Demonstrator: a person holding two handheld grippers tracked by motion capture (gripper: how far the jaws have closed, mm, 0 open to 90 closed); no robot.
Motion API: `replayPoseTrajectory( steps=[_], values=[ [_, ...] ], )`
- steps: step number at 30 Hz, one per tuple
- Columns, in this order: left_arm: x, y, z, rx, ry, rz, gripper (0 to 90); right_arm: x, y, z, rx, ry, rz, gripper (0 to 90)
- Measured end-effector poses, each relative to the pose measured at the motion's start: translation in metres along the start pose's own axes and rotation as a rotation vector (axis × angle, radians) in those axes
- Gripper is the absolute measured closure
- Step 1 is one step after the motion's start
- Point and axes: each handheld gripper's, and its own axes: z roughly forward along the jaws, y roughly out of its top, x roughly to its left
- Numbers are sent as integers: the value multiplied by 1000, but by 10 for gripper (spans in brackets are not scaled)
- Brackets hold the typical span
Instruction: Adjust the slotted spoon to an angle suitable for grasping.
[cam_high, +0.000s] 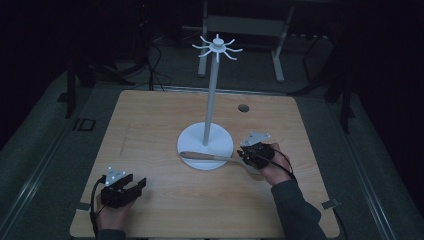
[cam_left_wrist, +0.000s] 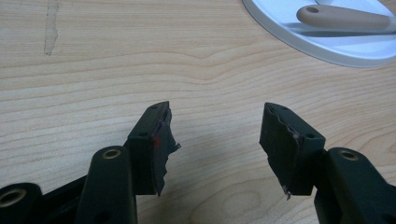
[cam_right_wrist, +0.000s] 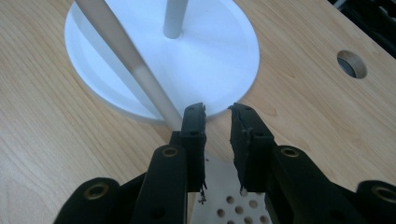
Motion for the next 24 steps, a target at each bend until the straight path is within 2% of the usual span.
replayPoseTrajectory(
  steps=[7,11,24],
  values=[
    [0,0,0,0,0,0,437,5,10,10,18,21,-30,746],
    [0,0,0,0,0,-1,437,8,13,18,25,36,-30,744],
    [1,0,0,-2,-1,-2,437,27,22,53,34,118,-69,669]
  ],
)
